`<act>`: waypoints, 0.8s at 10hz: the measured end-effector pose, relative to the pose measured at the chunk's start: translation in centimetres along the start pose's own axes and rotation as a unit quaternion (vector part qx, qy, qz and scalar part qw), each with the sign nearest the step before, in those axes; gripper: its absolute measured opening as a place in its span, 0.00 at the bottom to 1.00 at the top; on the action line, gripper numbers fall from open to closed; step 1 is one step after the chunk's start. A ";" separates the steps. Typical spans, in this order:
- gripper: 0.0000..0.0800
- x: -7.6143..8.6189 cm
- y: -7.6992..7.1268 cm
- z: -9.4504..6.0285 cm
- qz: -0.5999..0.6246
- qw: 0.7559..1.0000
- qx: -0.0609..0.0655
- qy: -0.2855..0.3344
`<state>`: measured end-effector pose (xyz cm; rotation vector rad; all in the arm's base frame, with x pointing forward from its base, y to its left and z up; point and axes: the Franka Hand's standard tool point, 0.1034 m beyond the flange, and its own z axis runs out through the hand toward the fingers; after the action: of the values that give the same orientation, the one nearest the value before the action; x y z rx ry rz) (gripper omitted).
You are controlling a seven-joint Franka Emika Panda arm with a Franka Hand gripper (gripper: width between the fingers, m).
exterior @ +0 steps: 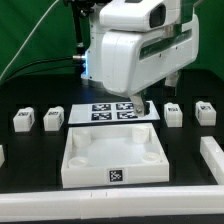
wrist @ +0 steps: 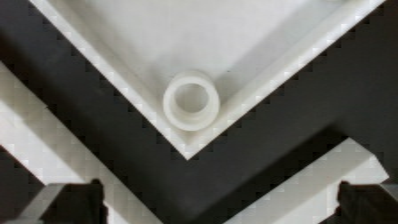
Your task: Assemble one leg
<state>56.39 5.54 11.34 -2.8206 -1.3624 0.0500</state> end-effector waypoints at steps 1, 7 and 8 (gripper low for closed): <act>0.81 0.0 0.0 0.1 0.000 1.000 0.000 0.000; 0.81 0.0 0.0 0.1 0.000 1.000 0.001 -0.001; 0.81 0.0 0.0 0.1 0.000 1.000 0.001 -0.001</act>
Offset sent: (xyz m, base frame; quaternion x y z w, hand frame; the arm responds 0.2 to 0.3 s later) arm 0.0000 0.0000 0.0000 0.0000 0.0000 0.0000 1.0000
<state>56.35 5.54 11.22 -2.8197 -1.3615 0.0530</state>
